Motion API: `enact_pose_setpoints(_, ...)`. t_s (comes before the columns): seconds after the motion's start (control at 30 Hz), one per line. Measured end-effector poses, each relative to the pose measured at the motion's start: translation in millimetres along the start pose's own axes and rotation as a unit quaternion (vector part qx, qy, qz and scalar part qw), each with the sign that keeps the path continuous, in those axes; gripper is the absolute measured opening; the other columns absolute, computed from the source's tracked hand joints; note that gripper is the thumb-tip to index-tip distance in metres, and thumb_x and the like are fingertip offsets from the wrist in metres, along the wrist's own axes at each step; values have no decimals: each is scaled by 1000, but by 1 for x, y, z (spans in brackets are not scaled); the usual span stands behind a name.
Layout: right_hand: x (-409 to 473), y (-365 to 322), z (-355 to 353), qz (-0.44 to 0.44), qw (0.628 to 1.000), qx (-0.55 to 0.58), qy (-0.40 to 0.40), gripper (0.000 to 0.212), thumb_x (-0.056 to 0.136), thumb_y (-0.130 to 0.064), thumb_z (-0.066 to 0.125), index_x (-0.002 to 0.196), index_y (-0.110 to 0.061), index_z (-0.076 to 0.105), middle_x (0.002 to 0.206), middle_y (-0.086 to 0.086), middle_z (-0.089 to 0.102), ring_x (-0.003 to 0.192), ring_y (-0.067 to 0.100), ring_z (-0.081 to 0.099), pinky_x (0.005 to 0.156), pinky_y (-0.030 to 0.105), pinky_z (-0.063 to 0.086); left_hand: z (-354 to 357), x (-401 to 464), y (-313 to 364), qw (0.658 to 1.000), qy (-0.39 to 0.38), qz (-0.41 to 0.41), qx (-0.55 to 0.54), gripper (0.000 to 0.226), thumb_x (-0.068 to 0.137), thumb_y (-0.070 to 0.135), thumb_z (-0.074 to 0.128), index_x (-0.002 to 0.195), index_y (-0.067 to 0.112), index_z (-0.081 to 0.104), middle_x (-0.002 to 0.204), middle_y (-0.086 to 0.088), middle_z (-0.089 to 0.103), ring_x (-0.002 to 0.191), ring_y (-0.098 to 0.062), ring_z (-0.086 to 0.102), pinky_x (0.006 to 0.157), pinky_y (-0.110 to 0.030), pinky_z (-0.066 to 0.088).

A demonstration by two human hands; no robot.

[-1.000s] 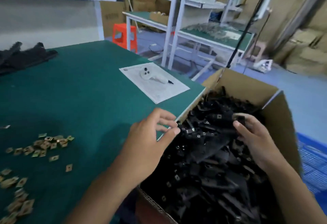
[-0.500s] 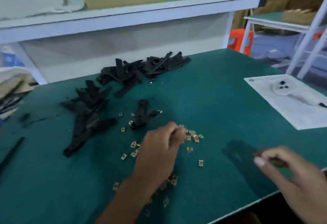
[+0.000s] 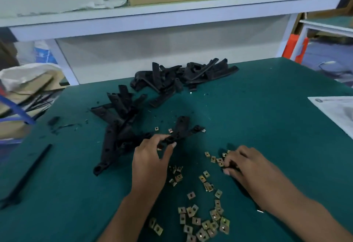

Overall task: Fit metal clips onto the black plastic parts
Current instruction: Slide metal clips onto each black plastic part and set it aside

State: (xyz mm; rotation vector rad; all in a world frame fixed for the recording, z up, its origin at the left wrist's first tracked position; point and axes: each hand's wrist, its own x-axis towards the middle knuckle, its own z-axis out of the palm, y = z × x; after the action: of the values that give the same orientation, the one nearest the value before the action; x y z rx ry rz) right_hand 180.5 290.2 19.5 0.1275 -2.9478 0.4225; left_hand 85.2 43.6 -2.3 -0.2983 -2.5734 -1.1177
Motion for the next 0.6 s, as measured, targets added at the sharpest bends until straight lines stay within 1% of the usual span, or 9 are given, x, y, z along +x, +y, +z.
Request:
enact_pose_setpoints(0.1,9,0,-2,-8,1000,-12,11,12,103,-37,48,91,-39,51,92,-18,48,85,5,50,61,21,42,-3,-1,4,995,61,-20,-80,9,94,58,48,99,52,51,97,19,63,86,-9,60,65,-22,42)
enact_pose_setpoints(0.13,14,-1,-4,0,999,27,17,15,103,-34,47,89,-37,51,90,-18,53,82,6,53,61,20,42,-5,-2,6,992,80,-26,-98,8,93,60,45,97,54,48,93,18,62,78,-8,58,60,-20,38)
enact_pose_setpoints(0.2,28,-9,-10,38,981,187,41,17,103,-29,48,88,-30,56,83,-17,66,76,3,60,60,15,43,-7,-4,9,986,109,-34,-125,3,92,59,45,95,59,43,83,13,59,66,-7,53,52,-17,33)
enact_pose_setpoints(0.3,53,-35,-17,95,903,419,-17,18,106,-27,47,97,-25,62,81,-18,70,64,-3,58,60,14,47,-9,-8,14,985,122,-12,-125,29,96,40,55,96,65,40,81,13,56,64,-3,54,49,-17,40)
enact_pose_setpoints(0.37,65,-54,-14,101,845,520,-78,14,106,-22,51,106,-26,64,79,-11,70,68,2,58,63,19,50,-10,-12,18,990,113,32,-76,43,92,34,55,102,72,40,91,23,58,70,-2,56,49,-13,40)
enact_pose_setpoints(0.43,72,-67,-10,98,787,598,-119,18,104,-20,54,95,-24,70,76,-8,67,70,6,57,63,21,48,-11,-14,20,992,99,77,-12,41,82,35,51,114,61,52,103,31,58,75,-2,50,57,-14,40)
enact_pose_setpoints(0.5,76,-71,-6,97,743,651,-126,23,98,-27,59,79,-26,73,76,-6,64,69,7,56,62,21,47,-8,-13,19,982,105,151,42,28,79,30,52,106,29,62,118,25,63,80,-5,45,69,-20,37)
enact_pose_setpoints(0.53,77,-70,-5,93,732,664,-121,21,93,-32,62,76,-26,73,76,-5,64,69,7,55,61,20,46,-6,-11,19,973,114,195,56,20,79,28,55,97,21,55,127,19,63,83,-7,45,74,-23,35)
enact_pose_setpoints(0.6,76,-64,-5,80,719,682,-112,18,84,-37,66,78,-23,75,76,-3,64,70,8,56,62,20,47,-5,-8,23,955,118,264,63,23,83,33,61,94,22,44,139,15,56,96,-11,53,86,-24,31)
